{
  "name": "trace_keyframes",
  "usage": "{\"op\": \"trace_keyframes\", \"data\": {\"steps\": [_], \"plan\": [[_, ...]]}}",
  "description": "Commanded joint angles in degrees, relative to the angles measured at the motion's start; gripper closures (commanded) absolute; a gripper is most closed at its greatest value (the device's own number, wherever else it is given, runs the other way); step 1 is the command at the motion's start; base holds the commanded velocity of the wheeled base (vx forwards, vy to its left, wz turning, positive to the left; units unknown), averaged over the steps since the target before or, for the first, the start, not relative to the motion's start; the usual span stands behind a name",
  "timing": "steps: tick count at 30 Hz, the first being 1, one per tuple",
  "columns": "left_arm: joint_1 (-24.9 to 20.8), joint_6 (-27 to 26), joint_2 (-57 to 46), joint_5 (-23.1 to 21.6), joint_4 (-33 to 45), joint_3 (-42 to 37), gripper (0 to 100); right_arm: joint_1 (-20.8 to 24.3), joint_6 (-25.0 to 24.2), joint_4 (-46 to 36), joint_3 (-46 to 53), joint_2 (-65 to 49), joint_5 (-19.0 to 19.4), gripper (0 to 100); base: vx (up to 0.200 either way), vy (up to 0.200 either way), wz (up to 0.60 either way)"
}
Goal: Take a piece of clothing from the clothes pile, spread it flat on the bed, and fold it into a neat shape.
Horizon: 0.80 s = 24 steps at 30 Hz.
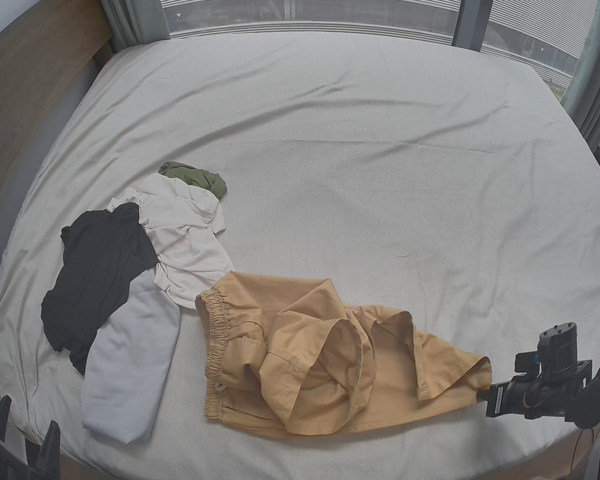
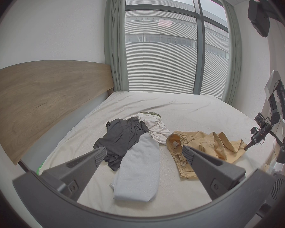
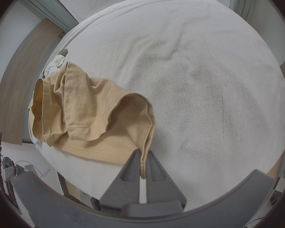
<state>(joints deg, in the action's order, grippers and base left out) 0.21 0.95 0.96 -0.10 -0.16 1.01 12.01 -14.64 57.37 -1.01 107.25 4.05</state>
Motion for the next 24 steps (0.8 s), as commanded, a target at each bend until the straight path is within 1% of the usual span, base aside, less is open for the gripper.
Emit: {"op": "trace_keyframes", "data": {"steps": [1, 18, 19, 22, 24], "plan": [[0.06, 0.10, -0.96, -0.08, -0.02, -1.01, 0, -0.05, -0.04, 0.02, 1.01, -0.29, 0.08, 100, 0.000, 0.000, 0.00], [0.06, 0.19, -0.96, 0.01, -0.02, -1.01, 0, 0.21, -0.04, -0.06, 1.01, -0.99, 0.17, 100, 0.000, 0.000, 0.00], [0.06, 0.19, -0.96, -0.08, -0.02, -1.01, 0, 0.21, -0.04, 0.11, 1.01, -0.99, 0.17, 0, 0.000, 0.000, 0.00], [-0.03, 0.19, -0.96, 0.01, -0.02, -1.01, 0, 0.38, -0.30, 0.38, 1.01, -1.87, 0.08, 0, 0.000, 0.000, 0.00], [0.06, 0.19, -0.96, 0.01, -0.02, -1.01, 0, 0.47, -0.39, -0.06, 1.01, -5.21, 0.08, 0, 0.000, 0.000, 0.00]]}}
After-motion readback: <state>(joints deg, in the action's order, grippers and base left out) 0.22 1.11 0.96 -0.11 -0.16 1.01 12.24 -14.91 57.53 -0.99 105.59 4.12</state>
